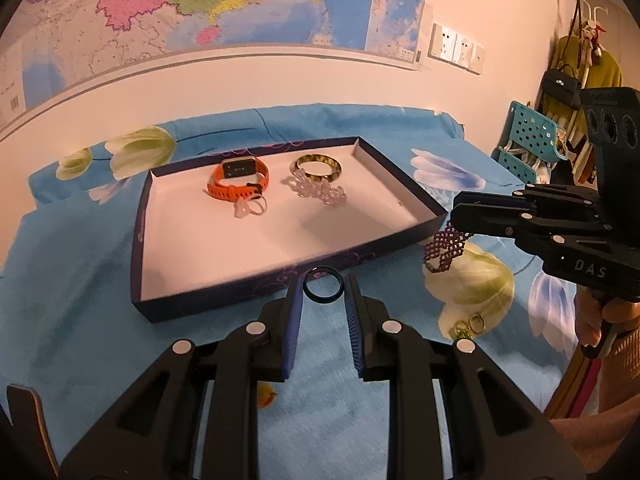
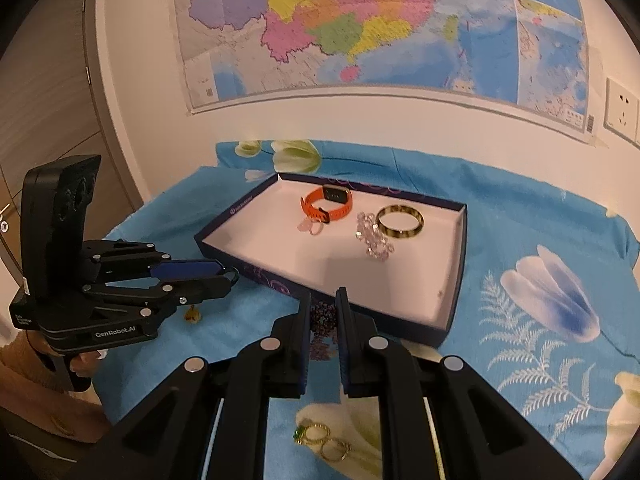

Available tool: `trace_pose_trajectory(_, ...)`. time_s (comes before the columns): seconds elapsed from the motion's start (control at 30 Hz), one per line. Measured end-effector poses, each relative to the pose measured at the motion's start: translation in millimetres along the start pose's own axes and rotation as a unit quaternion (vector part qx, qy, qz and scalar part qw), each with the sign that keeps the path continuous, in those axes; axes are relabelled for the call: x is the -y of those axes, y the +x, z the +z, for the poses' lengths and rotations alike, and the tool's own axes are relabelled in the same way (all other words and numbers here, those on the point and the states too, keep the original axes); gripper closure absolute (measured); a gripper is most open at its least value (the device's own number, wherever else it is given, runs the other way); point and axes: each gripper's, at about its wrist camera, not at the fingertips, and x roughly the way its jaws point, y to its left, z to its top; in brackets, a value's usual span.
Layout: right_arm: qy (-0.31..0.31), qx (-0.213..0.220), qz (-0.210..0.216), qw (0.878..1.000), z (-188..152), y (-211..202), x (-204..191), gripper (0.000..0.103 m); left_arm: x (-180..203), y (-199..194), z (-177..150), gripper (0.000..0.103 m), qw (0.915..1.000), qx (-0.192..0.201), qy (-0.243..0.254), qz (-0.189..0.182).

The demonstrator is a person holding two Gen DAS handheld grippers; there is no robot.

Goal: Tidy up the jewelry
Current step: 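Carry the black ring and red bracelet into the white box and open both tools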

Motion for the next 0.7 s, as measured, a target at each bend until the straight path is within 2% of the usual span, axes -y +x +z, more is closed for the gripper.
trace_pose_trajectory(0.43,0.006,0.022,0.010,1.000,31.6,14.8,11.6,0.093,-15.4,9.5,22.8,0.081,0.9998,0.008,-0.003,0.018)
trace_pose_trajectory(0.7,0.012,0.022,0.014,1.000,50.8,37.9,20.4,0.093,-35.8,32.4,41.5,0.081,0.9995,-0.001,-0.014,0.029)
